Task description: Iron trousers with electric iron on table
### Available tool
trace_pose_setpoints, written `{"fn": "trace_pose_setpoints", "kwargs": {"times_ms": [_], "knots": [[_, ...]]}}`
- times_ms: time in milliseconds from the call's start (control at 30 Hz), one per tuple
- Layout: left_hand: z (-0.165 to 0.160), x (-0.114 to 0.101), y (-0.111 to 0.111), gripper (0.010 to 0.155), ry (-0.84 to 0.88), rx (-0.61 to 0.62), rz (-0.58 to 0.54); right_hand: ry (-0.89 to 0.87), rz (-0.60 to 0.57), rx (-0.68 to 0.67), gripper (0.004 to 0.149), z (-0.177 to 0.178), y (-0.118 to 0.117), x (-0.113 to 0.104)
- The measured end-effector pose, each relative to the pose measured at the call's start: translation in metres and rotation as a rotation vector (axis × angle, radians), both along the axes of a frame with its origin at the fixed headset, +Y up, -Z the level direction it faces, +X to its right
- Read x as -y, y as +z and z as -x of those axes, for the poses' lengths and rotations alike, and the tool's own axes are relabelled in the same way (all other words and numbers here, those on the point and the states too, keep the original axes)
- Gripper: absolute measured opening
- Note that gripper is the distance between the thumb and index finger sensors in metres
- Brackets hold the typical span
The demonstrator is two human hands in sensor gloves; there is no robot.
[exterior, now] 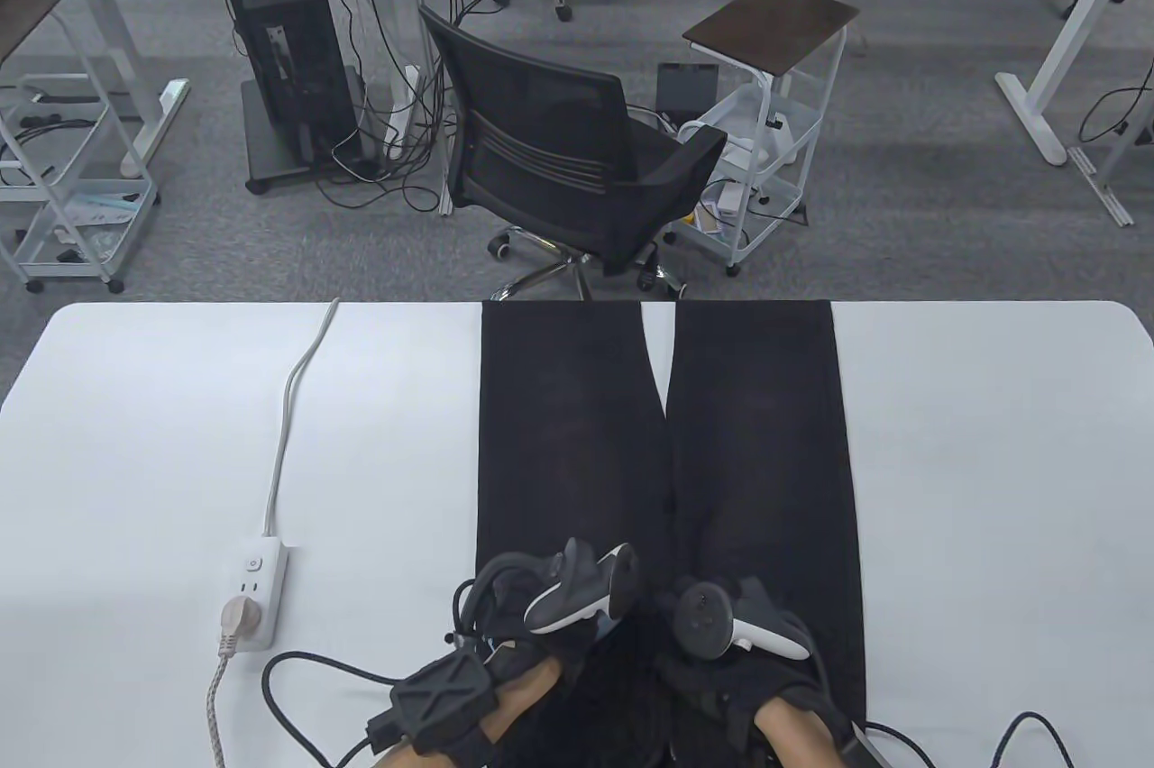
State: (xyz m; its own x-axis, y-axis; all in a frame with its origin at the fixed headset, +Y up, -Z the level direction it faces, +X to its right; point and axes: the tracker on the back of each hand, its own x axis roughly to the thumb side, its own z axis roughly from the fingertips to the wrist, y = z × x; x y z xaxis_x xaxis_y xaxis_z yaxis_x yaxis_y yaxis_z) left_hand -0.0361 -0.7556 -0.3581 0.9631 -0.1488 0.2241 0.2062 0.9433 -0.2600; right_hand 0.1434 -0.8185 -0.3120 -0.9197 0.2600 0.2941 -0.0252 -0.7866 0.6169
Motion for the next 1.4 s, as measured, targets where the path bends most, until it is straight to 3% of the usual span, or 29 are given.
{"fn": "trace_pose_setpoints", "kwargs": {"times_ms": [200, 300, 400, 533, 700, 833, 1067, 1233, 1300, 1400], "knots": [[0.004, 0.0, -0.077, 0.047, 0.069, -0.157, 0.068, 0.009, -0.004, -0.001, 0.074, 0.001, 0.001, 0.0], [0.008, 0.001, -0.112, 0.046, 0.039, -0.26, 0.025, 0.007, -0.002, 0.0, 0.074, 0.001, 0.0, 0.0], [0.014, 0.002, -0.135, 0.046, 0.074, -0.326, 0.047, 0.004, 0.0, 0.003, 0.073, 0.0, 0.0, 0.0], [0.015, 0.002, -0.142, 0.048, 0.068, -0.32, 0.044, 0.001, 0.002, 0.006, 0.073, 0.0, 0.0, 0.002], [0.015, 0.001, -0.129, 0.045, 0.055, -0.285, 0.075, 0.002, 0.016, 0.02, 0.072, -0.001, -0.001, 0.002], [0.016, -0.003, -0.104, 0.042, 0.075, -0.236, 0.142, 0.003, 0.018, 0.025, 0.072, -0.001, -0.001, 0.002], [0.006, -0.003, -0.032, 0.042, 0.066, -0.059, 0.138, 0.001, 0.023, 0.033, 0.072, -0.002, -0.001, 0.002], [-0.004, -0.001, 0.042, 0.041, 0.058, 0.102, 0.068, 0.004, 0.021, 0.031, 0.071, -0.003, -0.001, 0.002], [-0.002, -0.002, 0.063, 0.041, 0.026, 0.096, 0.042, 0.001, 0.021, 0.03, 0.071, -0.003, -0.002, 0.002], [0.009, -0.002, 0.073, 0.042, 0.044, 0.072, 0.047, 0.003, 0.018, 0.029, 0.072, -0.003, -0.002, 0.002]]}}
